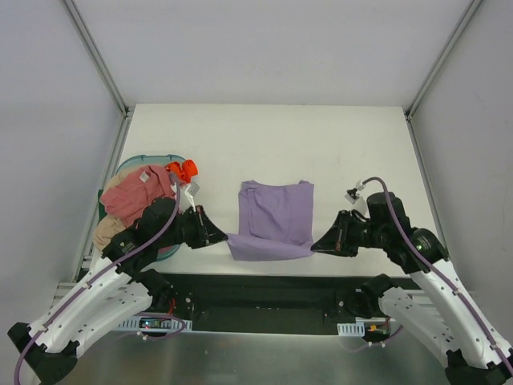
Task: Fold and stack the t-shirts
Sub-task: Fold the long partially folded tshirt into a neat square
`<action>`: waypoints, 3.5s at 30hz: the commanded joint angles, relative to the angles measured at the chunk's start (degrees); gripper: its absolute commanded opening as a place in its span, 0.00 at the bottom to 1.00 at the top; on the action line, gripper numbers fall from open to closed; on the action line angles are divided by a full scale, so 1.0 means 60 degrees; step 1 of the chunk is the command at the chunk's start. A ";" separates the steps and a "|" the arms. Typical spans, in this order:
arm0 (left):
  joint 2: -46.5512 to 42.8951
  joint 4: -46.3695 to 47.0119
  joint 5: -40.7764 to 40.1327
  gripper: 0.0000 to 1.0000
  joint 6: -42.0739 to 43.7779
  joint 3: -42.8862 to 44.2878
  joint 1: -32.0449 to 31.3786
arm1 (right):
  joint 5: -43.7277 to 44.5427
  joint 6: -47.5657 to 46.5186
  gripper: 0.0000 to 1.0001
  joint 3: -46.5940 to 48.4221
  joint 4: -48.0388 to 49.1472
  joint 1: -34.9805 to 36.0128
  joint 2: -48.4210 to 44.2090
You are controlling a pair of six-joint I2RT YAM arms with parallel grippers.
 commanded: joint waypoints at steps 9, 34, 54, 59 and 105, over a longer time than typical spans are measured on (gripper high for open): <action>0.2822 0.0435 -0.2352 0.00 0.1524 0.2522 0.0267 | 0.1434 -0.1545 0.01 0.1773 0.1421 -0.0696 0.1973; 0.7686 0.1725 -0.1530 0.00 0.2170 0.4558 0.2334 | 0.1303 -0.2161 0.01 0.2301 0.4995 -0.2864 0.5957; 1.1948 0.1739 -0.2059 0.03 0.2140 0.6930 0.2847 | 0.1229 -0.2439 0.05 0.3531 0.8141 -0.3348 1.0819; 1.2769 0.1725 -0.2030 0.21 0.2375 0.7736 0.2964 | 0.0499 -0.2892 0.26 0.4613 0.8365 -0.3363 1.2138; 0.3528 0.1725 -0.1516 0.99 0.1511 0.0194 0.2964 | 0.4481 -0.1840 0.24 0.2170 0.5318 -0.0199 1.0837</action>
